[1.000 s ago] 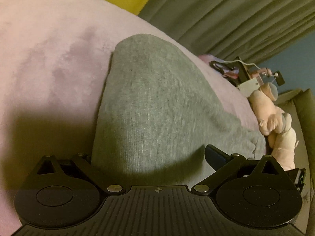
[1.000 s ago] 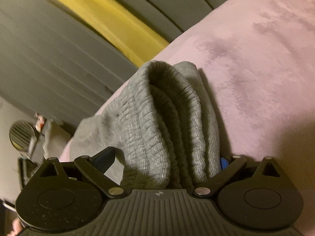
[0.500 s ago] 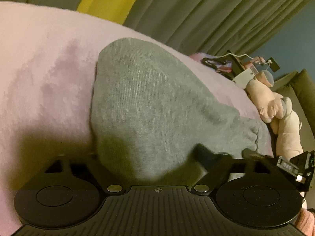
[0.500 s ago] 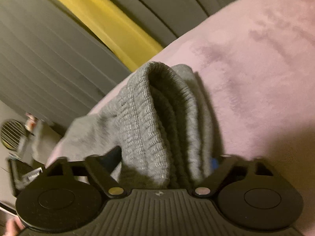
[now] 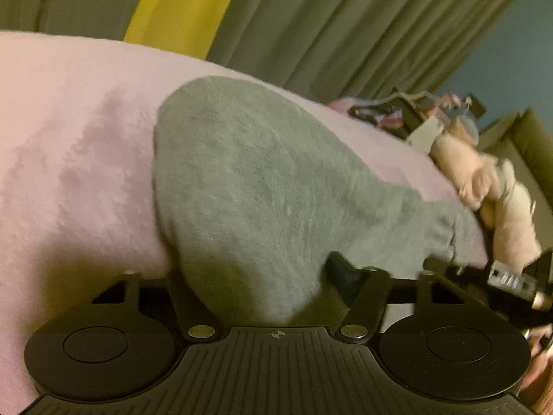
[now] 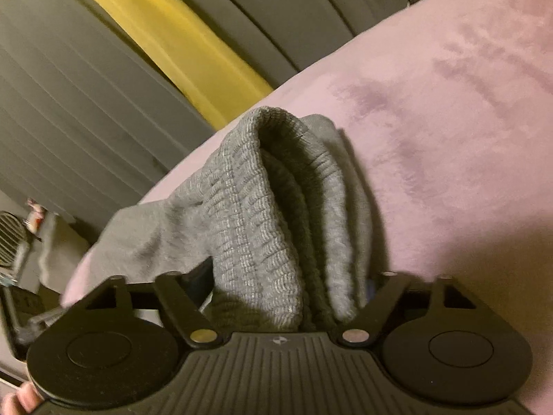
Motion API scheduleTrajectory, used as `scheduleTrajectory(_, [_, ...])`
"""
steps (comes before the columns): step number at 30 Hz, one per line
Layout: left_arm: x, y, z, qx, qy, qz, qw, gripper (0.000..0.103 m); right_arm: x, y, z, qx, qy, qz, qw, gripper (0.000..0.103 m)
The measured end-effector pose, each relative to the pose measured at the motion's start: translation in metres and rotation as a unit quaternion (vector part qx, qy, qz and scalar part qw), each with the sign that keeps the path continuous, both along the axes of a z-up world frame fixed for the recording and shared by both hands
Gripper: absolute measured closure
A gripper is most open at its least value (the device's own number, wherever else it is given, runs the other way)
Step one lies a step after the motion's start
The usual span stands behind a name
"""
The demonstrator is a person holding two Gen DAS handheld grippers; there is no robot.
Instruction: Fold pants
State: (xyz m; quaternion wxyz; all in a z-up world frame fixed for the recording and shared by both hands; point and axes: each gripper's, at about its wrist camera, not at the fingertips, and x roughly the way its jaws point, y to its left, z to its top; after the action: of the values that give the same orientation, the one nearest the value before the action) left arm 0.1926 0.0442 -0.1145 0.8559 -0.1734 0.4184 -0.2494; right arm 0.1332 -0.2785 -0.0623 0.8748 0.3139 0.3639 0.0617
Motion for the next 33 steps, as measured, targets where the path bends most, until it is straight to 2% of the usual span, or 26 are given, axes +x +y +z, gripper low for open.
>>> scheduleTrajectory(2, [0.000,0.004,0.001,-0.016,-0.004,0.008,0.9998,0.057,-0.006,0.007,0.005,-0.013,-0.006,-0.003,1.000,0.037])
scheduleTrajectory(5, [-0.001,0.004,0.008,-0.023,-0.028,0.010,0.9993,0.066,-0.012,0.012,0.019,-0.027,-0.020,-0.008,0.999,0.042])
scheduleTrajectory(8, [-0.002,0.014,0.019,-0.066,-0.050,0.025,0.9963,0.074,-0.018,0.014,0.031,-0.023,-0.040,-0.010,0.999,0.046])
scheduleTrajectory(12, [-0.004,0.022,0.028,-0.097,-0.088,0.048,0.9903,0.076,-0.014,0.021,0.053,-0.029,-0.069,-0.004,0.997,0.047])
scheduleTrajectory(15, [-0.004,0.029,0.028,-0.099,-0.098,0.069,0.9879,0.077,-0.002,0.022,0.064,-0.037,-0.084,-0.004,0.996,0.048])
scheduleTrajectory(16, [-0.003,0.031,0.028,-0.095,-0.098,0.080,0.9874,0.075,0.004,0.022,0.067,-0.041,-0.087,-0.005,0.995,0.047])
scheduleTrajectory(18, [0.001,0.033,0.024,-0.085,-0.083,0.109,0.9869,0.059,0.011,0.023,0.067,-0.055,-0.083,-0.002,0.995,0.042])
scheduleTrajectory(20, [0.002,0.035,0.022,-0.063,-0.071,0.147,0.9846,0.030,0.014,0.029,0.065,-0.107,-0.056,-0.026,0.992,0.019])
scheduleTrajectory(22, [0.000,0.038,0.022,-0.057,-0.073,0.167,0.9815,0.017,0.011,0.038,0.062,-0.180,-0.026,-0.060,0.982,0.006])
scheduleTrajectory(23, [-0.001,0.040,0.023,-0.064,-0.076,0.169,0.9805,0.013,0.008,0.042,0.061,-0.206,-0.017,-0.063,0.976,0.006])
scheduleTrajectory(25, [-0.003,0.038,0.026,-0.083,-0.077,0.157,0.9811,0.009,-0.003,0.050,0.057,-0.222,-0.010,-0.049,0.974,0.005])
scheduleTrajectory(26, [-0.004,0.035,0.027,-0.079,-0.080,0.150,0.9822,0.008,-0.009,0.055,0.054,-0.221,-0.011,-0.041,0.974,0.004])
scheduleTrajectory(29, [-0.008,0.024,0.029,-0.026,-0.094,0.127,0.9870,0.008,-0.025,0.069,0.042,-0.238,-0.005,-0.011,0.971,0.004])
scheduleTrajectory(31, [-0.006,0.011,0.027,0.010,-0.090,0.109,0.9899,0.007,-0.032,0.070,0.038,-0.271,-0.001,-0.002,0.962,0.004])
scheduleTrajectory(33, [-0.011,0.006,0.020,0.041,-0.082,0.095,0.9912,0.007,-0.036,0.068,0.040,-0.274,-0.003,-0.001,0.962,0.004])
